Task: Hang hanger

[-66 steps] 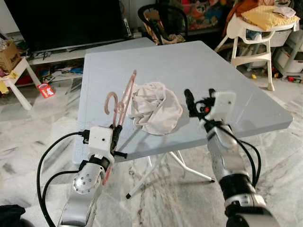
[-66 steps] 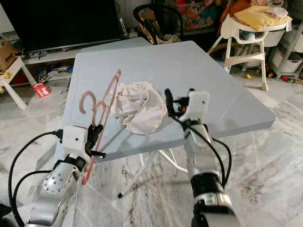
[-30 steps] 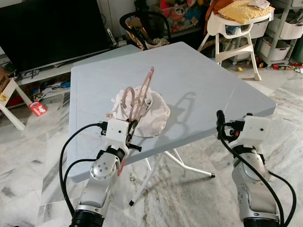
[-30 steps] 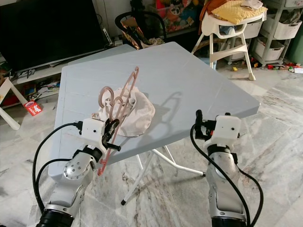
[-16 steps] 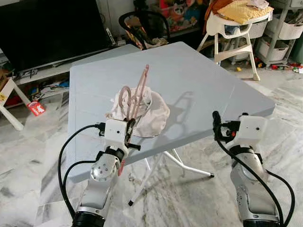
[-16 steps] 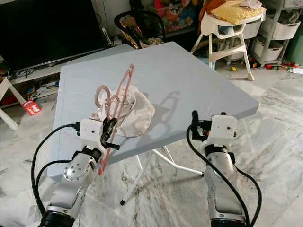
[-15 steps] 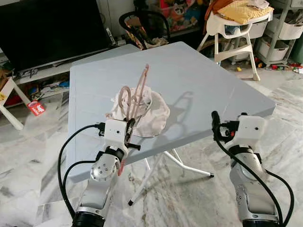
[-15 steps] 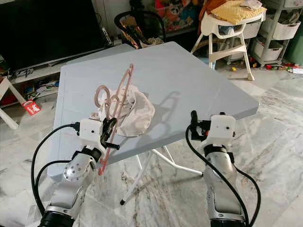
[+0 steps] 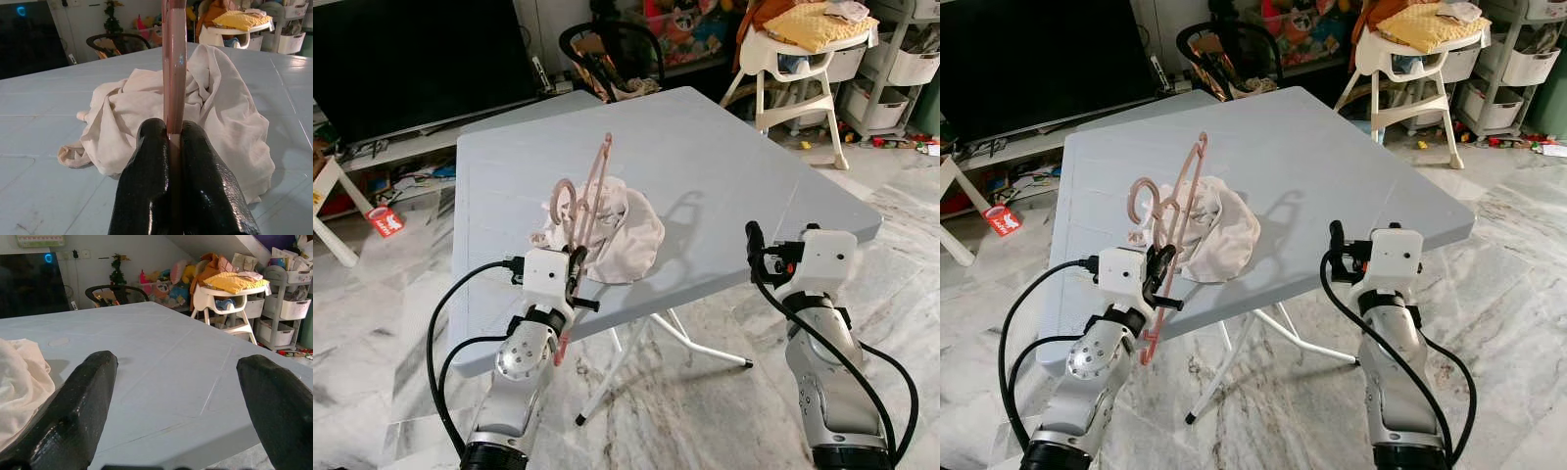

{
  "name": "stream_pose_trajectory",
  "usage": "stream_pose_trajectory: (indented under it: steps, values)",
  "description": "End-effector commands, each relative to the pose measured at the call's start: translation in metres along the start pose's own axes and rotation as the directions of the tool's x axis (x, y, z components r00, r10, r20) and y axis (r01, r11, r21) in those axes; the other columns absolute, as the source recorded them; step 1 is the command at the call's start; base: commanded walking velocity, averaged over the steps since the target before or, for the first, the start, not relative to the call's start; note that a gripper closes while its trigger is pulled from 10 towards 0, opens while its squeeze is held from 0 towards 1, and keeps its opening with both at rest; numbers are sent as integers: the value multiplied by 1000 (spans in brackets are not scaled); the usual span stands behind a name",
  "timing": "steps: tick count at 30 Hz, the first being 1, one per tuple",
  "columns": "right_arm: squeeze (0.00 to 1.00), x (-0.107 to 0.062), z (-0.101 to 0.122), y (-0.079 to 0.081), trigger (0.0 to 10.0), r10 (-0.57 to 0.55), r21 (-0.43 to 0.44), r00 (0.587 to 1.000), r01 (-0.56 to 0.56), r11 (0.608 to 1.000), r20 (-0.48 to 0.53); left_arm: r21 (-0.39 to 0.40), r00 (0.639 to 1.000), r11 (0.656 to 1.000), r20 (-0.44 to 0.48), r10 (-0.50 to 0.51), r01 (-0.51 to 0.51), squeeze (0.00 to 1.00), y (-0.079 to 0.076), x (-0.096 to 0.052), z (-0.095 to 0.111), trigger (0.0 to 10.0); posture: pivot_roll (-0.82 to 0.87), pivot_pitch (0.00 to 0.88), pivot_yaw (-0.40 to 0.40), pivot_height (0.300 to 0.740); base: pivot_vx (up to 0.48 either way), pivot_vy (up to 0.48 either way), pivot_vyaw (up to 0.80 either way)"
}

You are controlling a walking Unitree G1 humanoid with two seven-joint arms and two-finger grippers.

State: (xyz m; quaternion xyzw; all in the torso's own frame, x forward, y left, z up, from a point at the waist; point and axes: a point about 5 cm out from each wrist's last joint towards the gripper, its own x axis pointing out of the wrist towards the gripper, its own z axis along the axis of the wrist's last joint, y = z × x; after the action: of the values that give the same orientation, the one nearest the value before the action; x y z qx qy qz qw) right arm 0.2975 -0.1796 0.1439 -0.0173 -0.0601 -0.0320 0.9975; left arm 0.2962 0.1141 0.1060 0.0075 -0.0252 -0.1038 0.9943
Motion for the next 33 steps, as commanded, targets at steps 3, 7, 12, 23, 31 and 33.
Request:
stream_pose_trajectory:
  steps: [3,7,12,23,31,33]
  values:
    - [0,3,0,6,10000,14,18,1000,-14,1000,-7,8,1000,1000,-3,7,-7,0,6,1,3,10000,-146,0,101,740,0,0,0]
    - [0,4,-1,7,10000,18,17,1000,-18,1000,-11,3,1000,1000,-1,7,-6,0,6,1,3,10000,-141,0,98,740,0,0,0]
    - [0,5,-1,7,10000,25,13,1000,-25,1000,-13,5,1000,1000,-1,13,-13,0,8,0,4,10000,-140,0,95,740,0,0,-292]
    - [0,5,-2,8,10000,38,9,999,-38,999,-16,-4,1000,1000,-9,14,-14,0,7,-3,2,10000,-135,0,85,740,0,-27,0]
    - [0,6,-1,5,10000,31,7,999,-31,999,-17,-3,1000,1000,-13,13,-13,0,8,-2,2,10000,-138,0,90,740,0,-330,0]
    - [0,6,-2,5,10000,30,7,999,-30,1000,-19,-1,1000,1000,-14,11,-11,0,8,-2,2,10000,-139,0,92,740,0,-326,0]
